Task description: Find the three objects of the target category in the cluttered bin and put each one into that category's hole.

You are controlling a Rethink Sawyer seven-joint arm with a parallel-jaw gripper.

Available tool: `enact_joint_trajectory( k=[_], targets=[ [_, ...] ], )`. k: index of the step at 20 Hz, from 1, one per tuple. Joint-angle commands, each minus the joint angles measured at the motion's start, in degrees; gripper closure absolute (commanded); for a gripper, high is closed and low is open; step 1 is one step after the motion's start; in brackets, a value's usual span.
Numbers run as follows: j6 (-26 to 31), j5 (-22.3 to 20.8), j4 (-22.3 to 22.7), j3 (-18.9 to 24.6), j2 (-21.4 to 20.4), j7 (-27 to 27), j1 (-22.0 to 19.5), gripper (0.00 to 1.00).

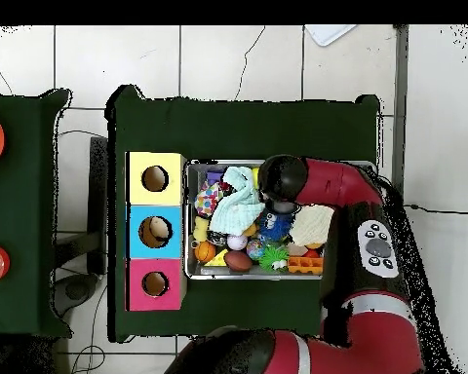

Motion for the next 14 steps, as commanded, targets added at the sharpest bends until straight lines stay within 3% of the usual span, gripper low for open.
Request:
enact_joint_trajectory(
  k=[1, 9, 14],
  targets=[
    [6.6, 1.8, -1.6, 1.6, -3.5, 5.3, 2.3, 1.0],
    [7.4, 2.3, -1.3, 1.8, -4.4, 5.4, 2.8, 1.0],
    [7.7, 2.4, -4.0, 2.0, -2.3, 4.9, 2.5, 1.0]
  ],
)
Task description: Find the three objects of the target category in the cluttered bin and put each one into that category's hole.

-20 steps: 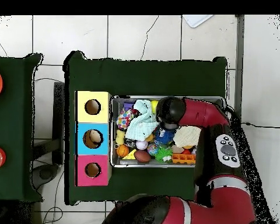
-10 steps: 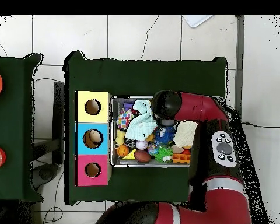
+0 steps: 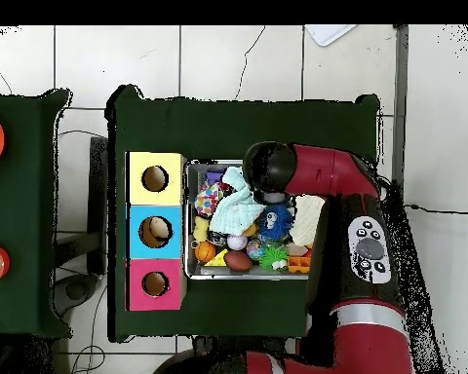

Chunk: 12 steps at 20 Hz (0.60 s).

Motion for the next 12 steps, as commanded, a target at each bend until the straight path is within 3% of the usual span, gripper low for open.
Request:
enact_joint_trajectory(
  k=[1, 12],
  targets=[
    [6.3, 1.6, -3.1, 2.0, 1.8, 5.1, 0.0, 1.0],
    [7.9, 3.5, -0.2, 1.4, -1.0, 7.1, 1.4, 1.0]
  ],
)
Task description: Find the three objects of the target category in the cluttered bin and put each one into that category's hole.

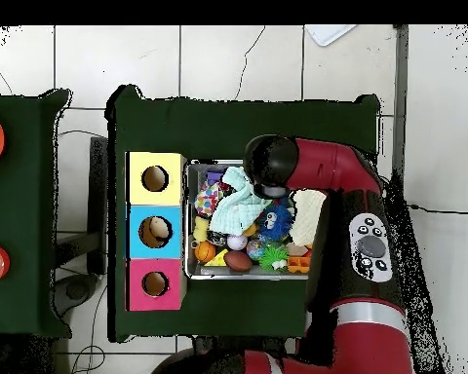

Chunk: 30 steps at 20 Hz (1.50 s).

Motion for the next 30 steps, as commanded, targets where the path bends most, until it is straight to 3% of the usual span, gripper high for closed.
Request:
enact_joint_trajectory(
  k=[1, 12, 20, 21, 30],
  targets=[
    [7.9, 2.9, 2.3, 1.3, -1.6, 7.8, 1.5, 1.0],
    [8.6, 6.5, 7.6, -0.7, -5.1, 11.7, 4.7, 1.0],
    [5.5, 7.0, 8.5, -1.4, -4.6, 9.9, 5.4, 1.0],
    [4.9, 7.1, 9.0, -1.4, -4.6, 9.3, 5.3, 0.0],
    [3.5, 4.5, 8.4, -1.8, -4.3, 4.7, 4.2, 0.0]
  ],
)
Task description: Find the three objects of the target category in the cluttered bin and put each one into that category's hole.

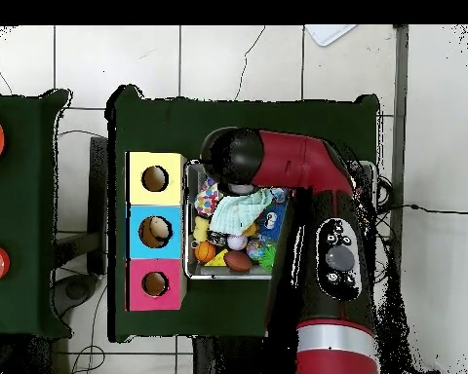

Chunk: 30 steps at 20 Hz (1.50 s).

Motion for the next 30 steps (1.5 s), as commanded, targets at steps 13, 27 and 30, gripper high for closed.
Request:
enact_joint_trajectory(
  k=[13, 27, 30],
  targets=[
    [-0.5, -2.9, 7.4, 2.0, 1.8, -0.4, -6.0, 0.0],
    [-1.8, -3.4, 5.5, 4.4, 3.3, -0.5, -8.0, 0.0],
    [-1.6, -3.1, 4.2, 4.8, 4.1, -0.2, -8.1, 0.0]
  ],
)
